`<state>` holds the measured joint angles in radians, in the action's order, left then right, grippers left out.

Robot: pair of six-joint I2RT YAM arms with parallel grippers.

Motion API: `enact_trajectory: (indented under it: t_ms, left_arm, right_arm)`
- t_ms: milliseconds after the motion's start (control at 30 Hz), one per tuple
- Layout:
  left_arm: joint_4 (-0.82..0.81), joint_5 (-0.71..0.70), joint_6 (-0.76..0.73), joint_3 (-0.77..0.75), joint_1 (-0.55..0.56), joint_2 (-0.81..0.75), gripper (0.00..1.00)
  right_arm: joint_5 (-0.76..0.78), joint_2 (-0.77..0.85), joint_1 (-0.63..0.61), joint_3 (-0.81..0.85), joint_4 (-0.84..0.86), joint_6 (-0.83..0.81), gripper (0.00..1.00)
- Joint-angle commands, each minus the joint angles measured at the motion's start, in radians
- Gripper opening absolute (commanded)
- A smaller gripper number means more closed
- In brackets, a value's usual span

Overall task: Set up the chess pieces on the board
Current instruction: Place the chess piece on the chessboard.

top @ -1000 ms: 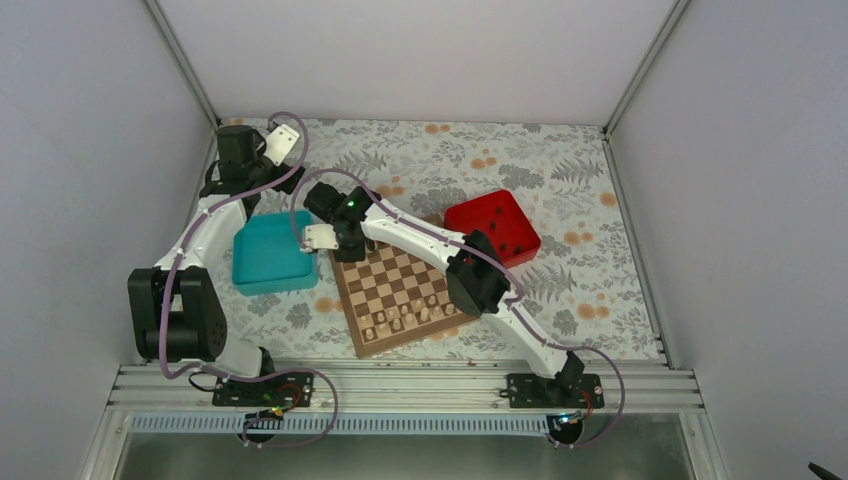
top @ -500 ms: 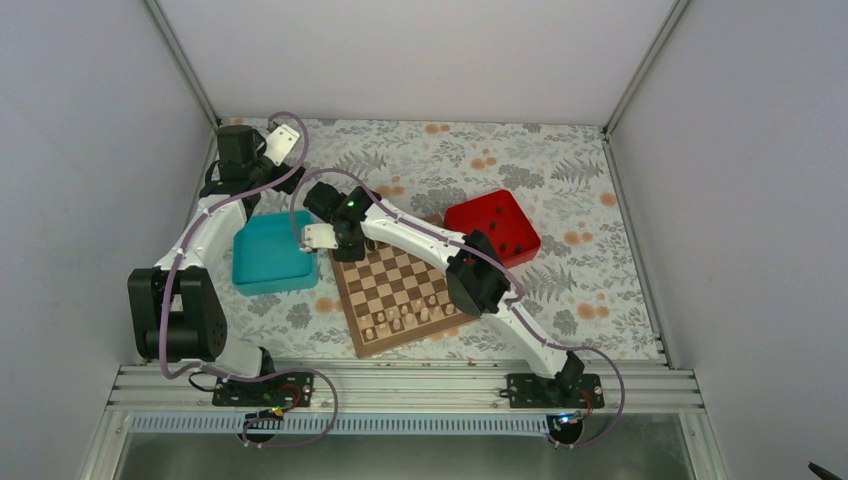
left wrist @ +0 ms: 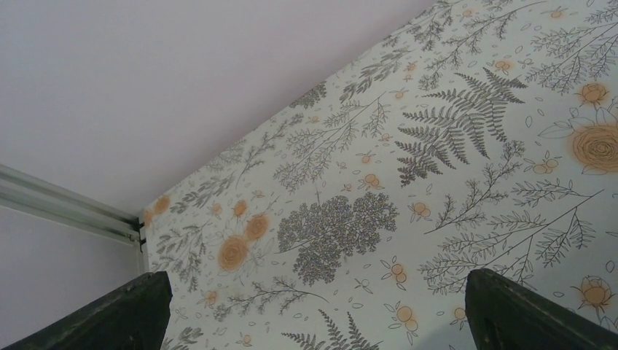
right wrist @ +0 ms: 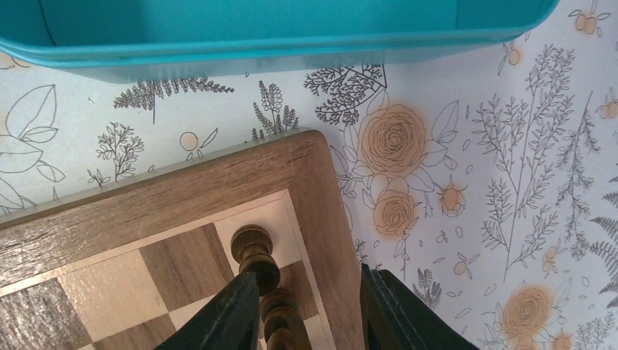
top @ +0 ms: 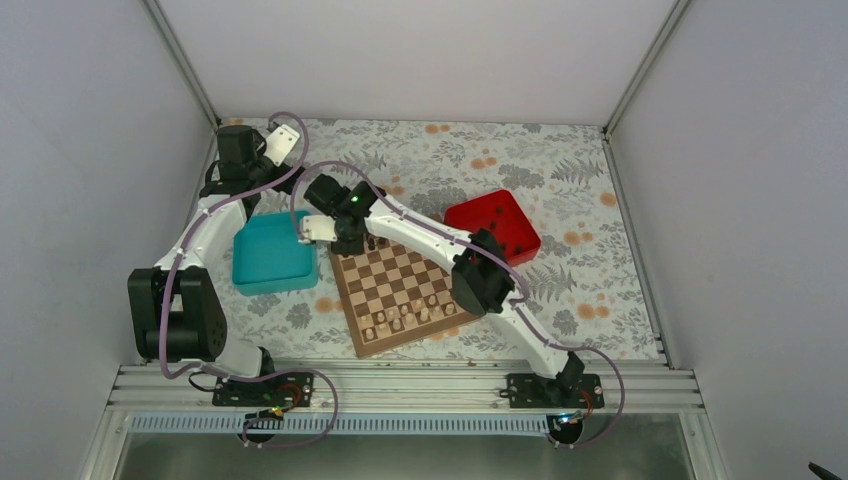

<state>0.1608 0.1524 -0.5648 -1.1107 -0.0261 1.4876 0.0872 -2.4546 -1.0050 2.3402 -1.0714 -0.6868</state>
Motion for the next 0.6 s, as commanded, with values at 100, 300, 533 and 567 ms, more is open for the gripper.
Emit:
enact_trajectory:
  t_ms: [100,300,533,567]
  left_arm:
    - [0.016,0.028,-0.003,-0.023,-0.005,-0.003,1.00]
    - [0.016,0.032,-0.003,-0.022,-0.005,0.002,1.00]
    - [-0.002,0.020,0.000,-0.016,-0.006,-0.006,1.00]
    - [-0.005,0.018,0.001,-0.014,-0.005,-0.008,1.00]
  right_arm:
    - [-0.011,0.049,0.003,-0.015,-0.007,0.010,0.38]
    - [0.004,0.063,0.004,-0.014,-0.007,0.014,0.39]
    - [0.016,0.204,0.101,-0.044,-0.045,0.069,0.41]
    - [0.012,0.239,0.131,-0.064,-0.052,0.077,0.41]
